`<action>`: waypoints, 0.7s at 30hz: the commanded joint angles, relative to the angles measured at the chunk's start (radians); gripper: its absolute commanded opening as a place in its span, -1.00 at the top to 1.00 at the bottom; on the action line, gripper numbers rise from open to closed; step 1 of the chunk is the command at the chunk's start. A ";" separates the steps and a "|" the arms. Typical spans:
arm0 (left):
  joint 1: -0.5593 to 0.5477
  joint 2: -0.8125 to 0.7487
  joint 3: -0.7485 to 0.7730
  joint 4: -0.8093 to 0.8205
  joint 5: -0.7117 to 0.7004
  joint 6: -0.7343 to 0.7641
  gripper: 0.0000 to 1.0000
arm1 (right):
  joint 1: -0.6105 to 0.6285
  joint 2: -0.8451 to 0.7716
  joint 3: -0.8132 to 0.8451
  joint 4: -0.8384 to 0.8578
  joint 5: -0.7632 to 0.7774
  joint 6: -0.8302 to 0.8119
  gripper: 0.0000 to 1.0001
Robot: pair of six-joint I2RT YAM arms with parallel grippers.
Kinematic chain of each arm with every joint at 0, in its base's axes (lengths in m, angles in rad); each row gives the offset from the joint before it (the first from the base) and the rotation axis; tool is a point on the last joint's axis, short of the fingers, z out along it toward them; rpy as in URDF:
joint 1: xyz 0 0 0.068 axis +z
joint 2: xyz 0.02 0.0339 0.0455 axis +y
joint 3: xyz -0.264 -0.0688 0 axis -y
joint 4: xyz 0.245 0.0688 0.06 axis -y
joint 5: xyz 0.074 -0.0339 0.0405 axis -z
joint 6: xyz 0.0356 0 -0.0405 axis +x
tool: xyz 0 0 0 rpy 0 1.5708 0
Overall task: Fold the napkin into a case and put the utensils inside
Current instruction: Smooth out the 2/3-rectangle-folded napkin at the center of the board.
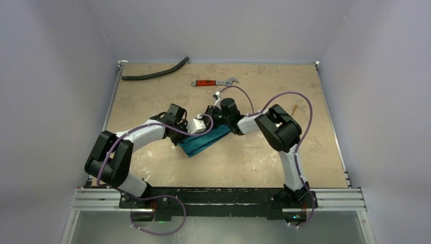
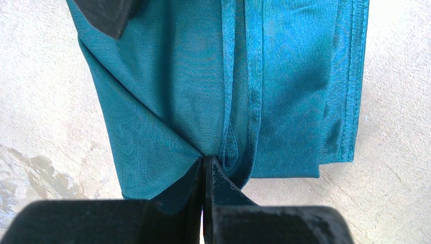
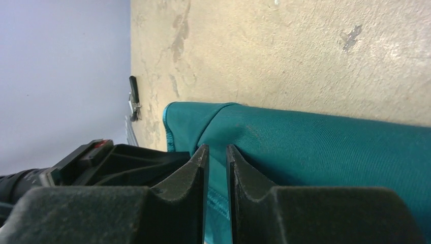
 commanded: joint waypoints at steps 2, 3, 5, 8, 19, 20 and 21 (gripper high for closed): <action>-0.002 -0.012 -0.028 0.020 -0.008 0.016 1.00 | 0.008 0.023 0.048 0.020 -0.038 0.047 0.58; -0.001 -0.013 -0.028 0.020 -0.011 0.023 1.00 | 0.000 0.030 0.033 0.032 -0.034 0.055 0.58; -0.001 -0.014 -0.029 0.019 -0.019 0.038 1.00 | -0.026 0.041 -0.003 0.064 -0.023 0.062 0.58; -0.001 -0.013 -0.028 0.018 -0.027 0.048 1.00 | -0.055 0.034 -0.041 0.081 -0.011 0.056 0.55; -0.001 0.011 -0.034 0.039 -0.013 0.080 1.00 | -0.074 -0.056 0.065 -0.048 0.010 -0.093 0.41; -0.001 0.009 -0.034 0.041 -0.013 0.084 1.00 | -0.073 -0.045 0.073 -0.050 0.008 -0.091 0.44; -0.001 0.009 -0.031 0.040 -0.015 0.091 1.00 | -0.073 -0.035 0.073 -0.047 0.009 -0.082 0.49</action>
